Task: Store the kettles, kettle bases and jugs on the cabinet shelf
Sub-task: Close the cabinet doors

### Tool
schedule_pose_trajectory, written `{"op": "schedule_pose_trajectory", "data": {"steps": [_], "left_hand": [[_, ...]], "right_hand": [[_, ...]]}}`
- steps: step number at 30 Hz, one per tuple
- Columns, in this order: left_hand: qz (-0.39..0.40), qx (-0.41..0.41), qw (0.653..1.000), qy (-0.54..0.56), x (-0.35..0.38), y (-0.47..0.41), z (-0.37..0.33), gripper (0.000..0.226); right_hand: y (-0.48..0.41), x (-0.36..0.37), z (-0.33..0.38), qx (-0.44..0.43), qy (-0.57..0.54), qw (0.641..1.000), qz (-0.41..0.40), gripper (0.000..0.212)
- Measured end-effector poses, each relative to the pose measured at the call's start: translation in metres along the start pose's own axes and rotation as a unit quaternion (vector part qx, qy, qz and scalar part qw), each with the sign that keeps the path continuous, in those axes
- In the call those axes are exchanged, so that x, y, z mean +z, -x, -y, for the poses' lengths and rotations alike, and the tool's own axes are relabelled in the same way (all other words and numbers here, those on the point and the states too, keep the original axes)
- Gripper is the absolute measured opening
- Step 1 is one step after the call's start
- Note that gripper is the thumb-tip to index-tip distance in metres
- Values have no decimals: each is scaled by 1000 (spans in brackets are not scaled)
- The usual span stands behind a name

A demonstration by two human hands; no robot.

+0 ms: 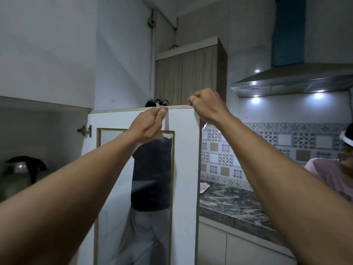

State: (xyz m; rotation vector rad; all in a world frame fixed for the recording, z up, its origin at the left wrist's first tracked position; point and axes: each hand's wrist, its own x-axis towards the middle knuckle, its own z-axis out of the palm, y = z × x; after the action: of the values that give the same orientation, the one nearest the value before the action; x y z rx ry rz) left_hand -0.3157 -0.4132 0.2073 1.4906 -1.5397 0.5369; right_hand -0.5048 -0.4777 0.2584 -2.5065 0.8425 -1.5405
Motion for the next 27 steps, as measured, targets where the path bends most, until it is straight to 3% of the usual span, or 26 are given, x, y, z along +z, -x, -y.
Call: {"op": "schedule_pose_trajectory", "data": {"steps": [5, 9, 15, 19, 23, 27], "left_hand": [[-42, -38, 995, 82, -72, 40, -18, 56], [-66, -67, 987, 133, -129, 65, -34, 70], [-63, -130, 974, 174, -202, 105, -52, 72], [-91, -162, 979, 81, -257, 133, -36, 69], [-155, -169, 973, -8, -299, 158, -17, 42], [-186, -146, 947, -218, -329, 176, 14, 33]], "right_hand": [[34, -17, 71, -6, -160, 986, 47, 33], [55, -13, 119, 27, -334, 939, 74, 31], [71, 29, 177, 26, -395, 902, 172, 38], [78, 77, 223, -9, -380, 900, 213, 33], [87, 124, 270, -74, -330, 912, 232, 45], [91, 168, 304, -126, -311, 911, 239, 51]]}}
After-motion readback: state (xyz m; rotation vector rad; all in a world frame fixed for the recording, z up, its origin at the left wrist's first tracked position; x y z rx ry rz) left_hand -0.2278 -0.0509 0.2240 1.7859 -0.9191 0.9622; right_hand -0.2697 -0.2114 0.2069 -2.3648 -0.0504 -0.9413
